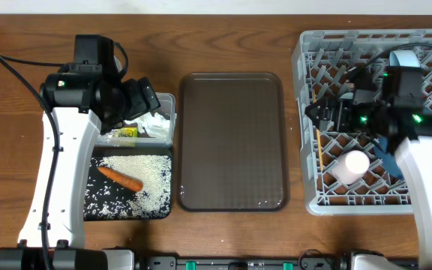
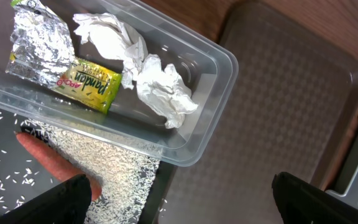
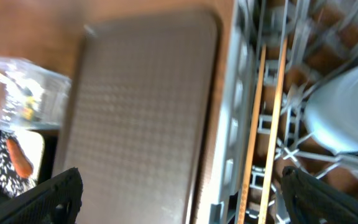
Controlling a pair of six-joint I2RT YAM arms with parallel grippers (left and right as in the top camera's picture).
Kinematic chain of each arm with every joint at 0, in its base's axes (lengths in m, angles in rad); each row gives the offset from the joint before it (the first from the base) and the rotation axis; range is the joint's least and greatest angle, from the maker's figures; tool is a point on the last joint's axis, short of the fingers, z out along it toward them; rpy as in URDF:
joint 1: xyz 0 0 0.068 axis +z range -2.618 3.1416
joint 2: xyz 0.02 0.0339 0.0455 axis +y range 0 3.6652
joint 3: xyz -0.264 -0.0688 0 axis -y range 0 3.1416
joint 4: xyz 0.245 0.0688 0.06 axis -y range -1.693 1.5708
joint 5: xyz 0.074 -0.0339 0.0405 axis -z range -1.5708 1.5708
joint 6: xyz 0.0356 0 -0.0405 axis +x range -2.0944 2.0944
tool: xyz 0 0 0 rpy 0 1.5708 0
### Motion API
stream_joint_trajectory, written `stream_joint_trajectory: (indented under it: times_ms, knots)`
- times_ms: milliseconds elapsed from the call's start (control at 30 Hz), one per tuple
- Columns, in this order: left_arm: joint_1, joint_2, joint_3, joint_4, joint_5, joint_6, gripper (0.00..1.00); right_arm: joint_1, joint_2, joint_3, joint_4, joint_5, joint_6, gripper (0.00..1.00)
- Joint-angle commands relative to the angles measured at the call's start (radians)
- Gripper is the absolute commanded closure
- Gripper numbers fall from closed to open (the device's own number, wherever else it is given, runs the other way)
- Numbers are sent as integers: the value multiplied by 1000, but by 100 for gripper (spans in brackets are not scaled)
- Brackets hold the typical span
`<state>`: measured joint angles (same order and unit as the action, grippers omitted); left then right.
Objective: Sort waste into correct bins and load items into the dishwasher rack
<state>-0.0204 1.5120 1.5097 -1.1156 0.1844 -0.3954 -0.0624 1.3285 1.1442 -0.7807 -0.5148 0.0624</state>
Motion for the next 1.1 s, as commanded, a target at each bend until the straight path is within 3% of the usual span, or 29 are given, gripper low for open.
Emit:
stream_joint_trajectory:
  times_ms: [0, 533, 833, 1067]
  knots:
    - [4, -14, 24, -2, 6, -1, 5, 5, -172, 13, 3, -5, -19, 1]
    - [4, -14, 24, -2, 6, -2, 5, 172, -940, 13, 56, 362, -19, 1]
    - [4, -14, 24, -2, 6, -2, 5, 141, -1144, -54, 58, 362, -19, 1]
    - [4, -14, 24, -2, 6, -1, 5, 135, -1254, -256, 177, 360, 27, 1]
